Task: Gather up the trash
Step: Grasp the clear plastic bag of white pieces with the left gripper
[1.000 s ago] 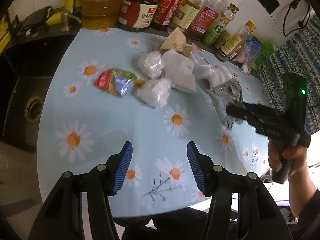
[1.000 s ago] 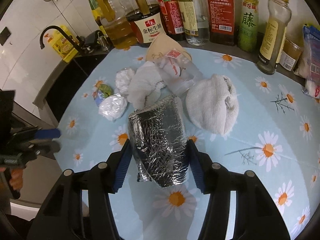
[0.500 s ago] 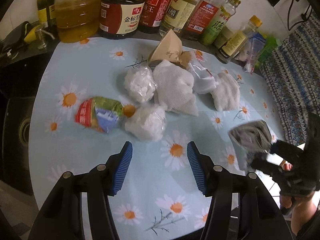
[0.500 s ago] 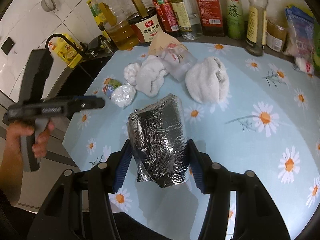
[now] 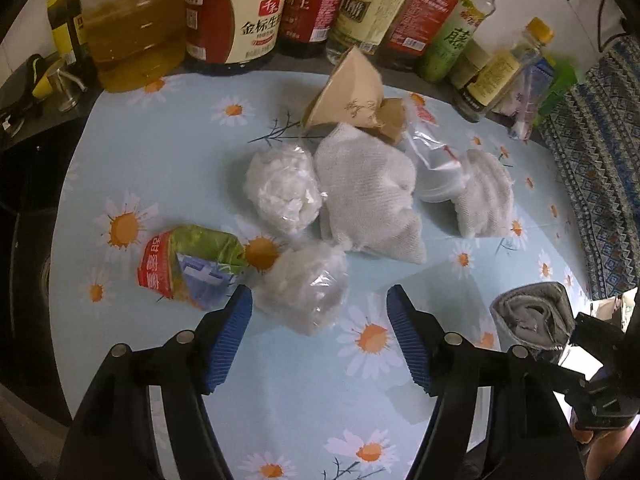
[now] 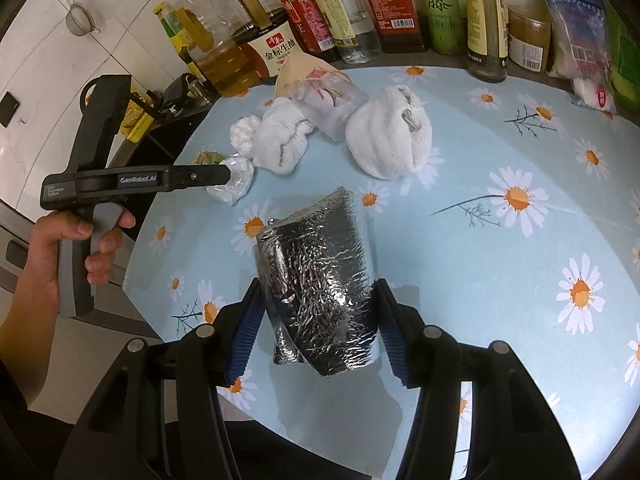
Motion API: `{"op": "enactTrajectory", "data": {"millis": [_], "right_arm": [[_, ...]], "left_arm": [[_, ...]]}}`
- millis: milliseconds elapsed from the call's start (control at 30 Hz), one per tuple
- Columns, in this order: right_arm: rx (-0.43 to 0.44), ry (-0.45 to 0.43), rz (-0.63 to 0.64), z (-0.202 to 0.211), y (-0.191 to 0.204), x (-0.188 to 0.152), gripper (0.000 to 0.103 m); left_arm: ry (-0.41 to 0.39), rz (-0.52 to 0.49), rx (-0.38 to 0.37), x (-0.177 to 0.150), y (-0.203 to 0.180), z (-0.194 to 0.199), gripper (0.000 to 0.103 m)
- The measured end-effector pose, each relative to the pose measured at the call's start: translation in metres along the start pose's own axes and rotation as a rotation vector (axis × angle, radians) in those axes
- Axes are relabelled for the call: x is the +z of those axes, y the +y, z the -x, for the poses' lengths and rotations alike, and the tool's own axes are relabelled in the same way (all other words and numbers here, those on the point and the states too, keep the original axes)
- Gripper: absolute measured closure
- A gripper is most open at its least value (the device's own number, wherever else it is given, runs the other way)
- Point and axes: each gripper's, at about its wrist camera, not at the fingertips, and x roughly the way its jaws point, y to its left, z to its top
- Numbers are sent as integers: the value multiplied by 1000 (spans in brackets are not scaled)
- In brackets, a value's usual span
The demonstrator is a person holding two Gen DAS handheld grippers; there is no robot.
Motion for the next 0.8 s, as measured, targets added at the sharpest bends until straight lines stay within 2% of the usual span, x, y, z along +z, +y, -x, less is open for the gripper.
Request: {"op": "enactTrajectory", "data": {"millis": [300,367,800], "right_arm": [[9,12,-1,-6,-2,0,48],[12,15,0,-7,-2,-1,48],[9,20,12,-9,3,-2,48]], "left_arm": [[34,-10,18,4,1,-16,37],[35,-11,21,5,2,-16,44],[34,-17,19,0,2,-16,54]]}}
